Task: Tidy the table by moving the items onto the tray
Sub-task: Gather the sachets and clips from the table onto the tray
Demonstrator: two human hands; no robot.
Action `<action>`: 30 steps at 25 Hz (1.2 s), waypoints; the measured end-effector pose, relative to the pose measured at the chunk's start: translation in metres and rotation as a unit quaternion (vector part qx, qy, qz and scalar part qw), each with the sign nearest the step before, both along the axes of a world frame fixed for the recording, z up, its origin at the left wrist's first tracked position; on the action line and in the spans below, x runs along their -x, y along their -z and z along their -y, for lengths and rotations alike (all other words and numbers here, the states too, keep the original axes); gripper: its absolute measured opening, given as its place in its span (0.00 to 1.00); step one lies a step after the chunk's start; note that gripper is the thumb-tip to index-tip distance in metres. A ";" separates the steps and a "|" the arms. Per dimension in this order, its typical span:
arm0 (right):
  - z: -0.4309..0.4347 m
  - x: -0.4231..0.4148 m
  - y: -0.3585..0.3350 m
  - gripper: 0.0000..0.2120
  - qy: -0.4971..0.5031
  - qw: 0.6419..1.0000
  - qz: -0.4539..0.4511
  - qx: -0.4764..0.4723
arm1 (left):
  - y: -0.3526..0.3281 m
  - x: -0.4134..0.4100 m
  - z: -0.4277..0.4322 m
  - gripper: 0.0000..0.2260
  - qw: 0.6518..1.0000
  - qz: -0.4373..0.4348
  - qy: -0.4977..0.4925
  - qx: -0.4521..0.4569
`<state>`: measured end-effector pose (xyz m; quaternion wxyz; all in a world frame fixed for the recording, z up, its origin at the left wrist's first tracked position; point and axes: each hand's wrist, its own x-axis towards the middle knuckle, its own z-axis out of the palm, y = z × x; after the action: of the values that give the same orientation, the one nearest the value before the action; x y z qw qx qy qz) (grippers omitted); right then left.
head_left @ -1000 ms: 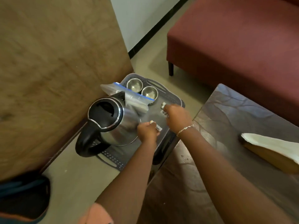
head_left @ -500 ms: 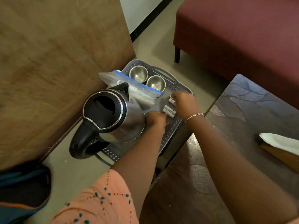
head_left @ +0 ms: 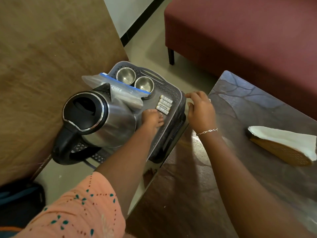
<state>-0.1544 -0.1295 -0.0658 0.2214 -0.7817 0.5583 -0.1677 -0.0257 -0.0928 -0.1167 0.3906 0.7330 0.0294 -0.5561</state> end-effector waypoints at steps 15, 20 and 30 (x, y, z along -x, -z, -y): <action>-0.098 0.166 0.004 0.28 0.011 0.990 -0.116 0.084 | -0.035 0.121 -0.078 0.24 0.664 0.620 0.395 0.136; -0.155 0.258 0.010 0.23 0.071 0.990 -0.107 0.058 | -0.026 0.255 -0.137 0.27 0.549 0.586 0.545 0.241; -0.270 0.452 0.006 0.20 0.283 0.952 -0.076 0.082 | -0.029 0.455 -0.194 0.25 0.405 0.452 0.673 0.421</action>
<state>-0.6067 0.1400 -0.0718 0.0566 -0.6174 0.7563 -0.2089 -0.4802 0.1007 -0.0875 0.1061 0.4039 -0.8928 -0.1692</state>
